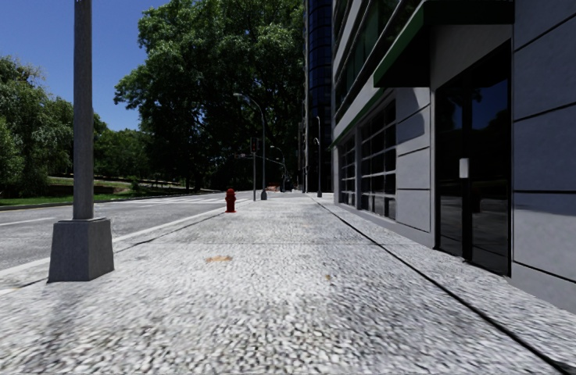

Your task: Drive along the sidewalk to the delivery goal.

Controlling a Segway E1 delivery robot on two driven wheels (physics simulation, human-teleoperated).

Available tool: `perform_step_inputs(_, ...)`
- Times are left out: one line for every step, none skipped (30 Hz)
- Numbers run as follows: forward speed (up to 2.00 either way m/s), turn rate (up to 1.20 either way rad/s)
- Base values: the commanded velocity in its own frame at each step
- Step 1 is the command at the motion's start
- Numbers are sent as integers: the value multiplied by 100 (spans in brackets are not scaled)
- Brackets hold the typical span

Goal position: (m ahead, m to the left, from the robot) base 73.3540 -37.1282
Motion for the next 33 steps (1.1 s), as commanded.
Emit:
perform_step_inputs(200, 0)
perform_step_inputs(200, 0)
perform_step_inputs(200, 0)
perform_step_inputs(200, 0)
perform_step_inputs(200, 0)
perform_step_inputs(200, 0)
perform_step_inputs(200, 0)
perform_step_inputs(200, 0)
perform_step_inputs(200, 0)
perform_step_inputs(200, 0)
perform_step_inputs(200, 0)
perform_step_inputs(200, 0)
perform_step_inputs(200, 0)
perform_step_inputs(200, 0)
perform_step_inputs(200, 0)
perform_step_inputs(200, 0)
perform_step_inputs(200, 0)
perform_step_inputs(200, 0)
perform_step_inputs(200, 0)
perform_step_inputs(200, 0)
perform_step_inputs(200, 0)
perform_step_inputs(200, 0)
perform_step_inputs(200, 0)
perform_step_inputs(200, 0)
perform_step_inputs(200, 0)
perform_step_inputs(200, 0)
perform_step_inputs(200, 0)
perform_step_inputs(200, 0)
perform_step_inputs(200, 0)
perform_step_inputs(200, 0)
perform_step_inputs(200, 0)
perform_step_inputs(200, 0)
perform_step_inputs(200, 0)
